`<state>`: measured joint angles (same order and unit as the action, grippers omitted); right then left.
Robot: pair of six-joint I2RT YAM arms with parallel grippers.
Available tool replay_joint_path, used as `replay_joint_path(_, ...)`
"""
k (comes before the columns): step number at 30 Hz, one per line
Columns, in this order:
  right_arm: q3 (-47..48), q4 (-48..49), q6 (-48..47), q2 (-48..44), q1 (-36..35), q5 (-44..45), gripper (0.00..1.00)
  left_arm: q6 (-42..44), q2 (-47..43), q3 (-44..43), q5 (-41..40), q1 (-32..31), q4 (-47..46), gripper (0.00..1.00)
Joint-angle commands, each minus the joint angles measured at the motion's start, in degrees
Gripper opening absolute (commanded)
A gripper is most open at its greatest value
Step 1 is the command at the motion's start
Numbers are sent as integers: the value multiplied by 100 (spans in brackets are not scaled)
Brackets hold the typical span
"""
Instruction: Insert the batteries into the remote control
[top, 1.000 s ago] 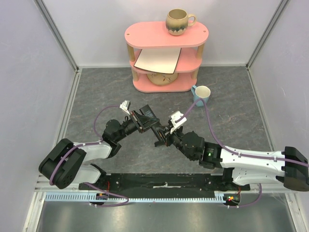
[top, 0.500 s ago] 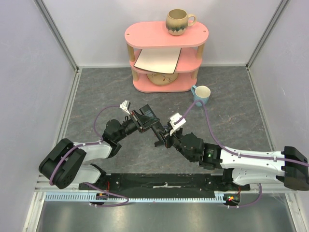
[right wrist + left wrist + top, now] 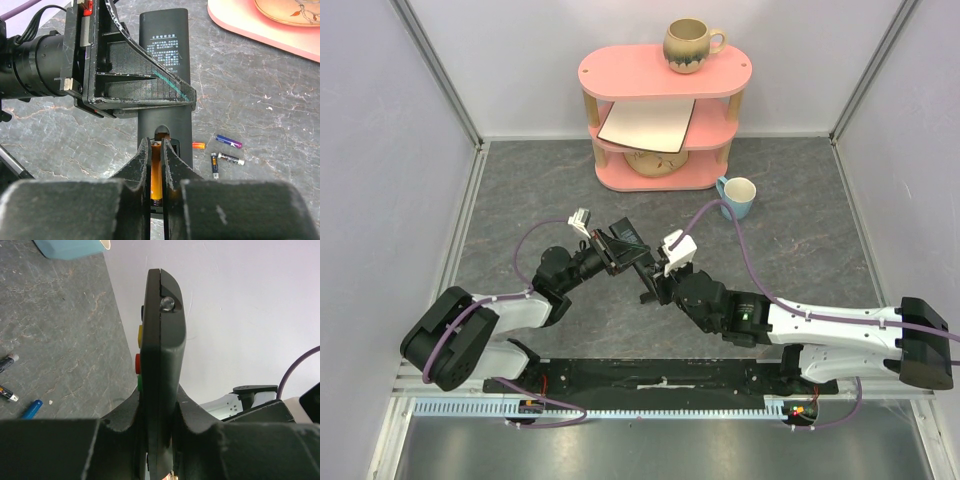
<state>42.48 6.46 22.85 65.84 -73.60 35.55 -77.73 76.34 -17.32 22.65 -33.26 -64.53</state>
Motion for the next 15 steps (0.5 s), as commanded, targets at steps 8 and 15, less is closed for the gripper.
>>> replay_joint_path(8,173,-584,387,-28,-40,479,25,65,-277,-201,-130,-14,-481,2)
replay_joint_path(15,261,-637,396,25,-40,462,33,118,-268,-245,-95,-14,-402,2)
